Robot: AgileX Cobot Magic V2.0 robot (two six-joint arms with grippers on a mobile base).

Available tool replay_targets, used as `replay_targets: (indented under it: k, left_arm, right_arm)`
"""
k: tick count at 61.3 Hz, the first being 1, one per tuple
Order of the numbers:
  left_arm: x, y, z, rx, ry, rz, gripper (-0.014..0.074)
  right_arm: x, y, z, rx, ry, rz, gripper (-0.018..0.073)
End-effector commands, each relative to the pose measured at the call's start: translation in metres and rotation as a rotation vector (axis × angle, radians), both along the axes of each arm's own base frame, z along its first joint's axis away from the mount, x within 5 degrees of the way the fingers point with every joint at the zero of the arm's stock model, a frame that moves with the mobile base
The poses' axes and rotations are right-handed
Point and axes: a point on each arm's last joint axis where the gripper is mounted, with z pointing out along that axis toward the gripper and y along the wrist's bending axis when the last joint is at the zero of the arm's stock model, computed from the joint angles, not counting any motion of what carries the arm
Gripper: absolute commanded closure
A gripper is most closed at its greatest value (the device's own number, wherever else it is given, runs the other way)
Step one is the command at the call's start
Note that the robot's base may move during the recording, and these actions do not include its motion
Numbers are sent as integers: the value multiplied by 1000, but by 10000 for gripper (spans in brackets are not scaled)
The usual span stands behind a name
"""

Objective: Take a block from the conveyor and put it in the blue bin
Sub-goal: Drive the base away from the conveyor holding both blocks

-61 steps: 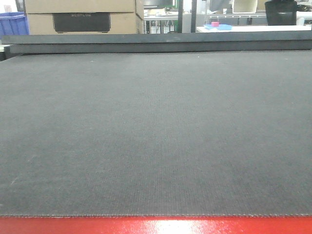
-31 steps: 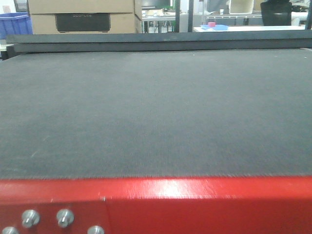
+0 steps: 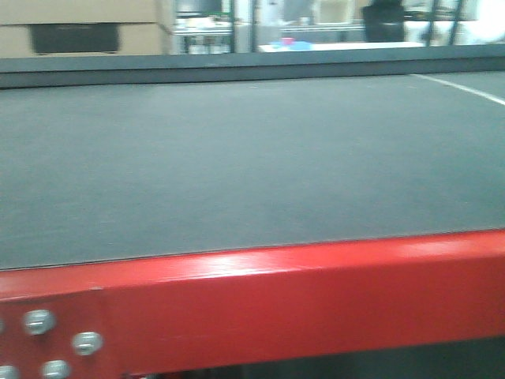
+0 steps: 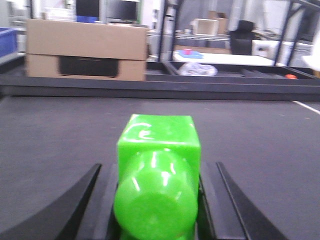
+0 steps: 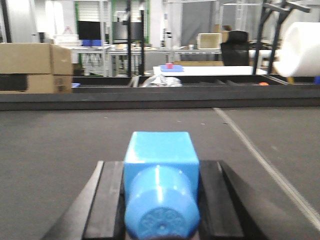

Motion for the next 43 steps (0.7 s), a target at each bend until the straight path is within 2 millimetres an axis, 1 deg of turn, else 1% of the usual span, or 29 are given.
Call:
replay_targets:
  k: [1,43]
  left_arm:
    - [-1,0,2,0,-16,-5,707]
    - [-1,0,2,0,-16,-5,707]
  right_arm:
    - [-1,0,1,-6,-17,-1,721]
    - [-1,0,1,-6,-17,-1,721]
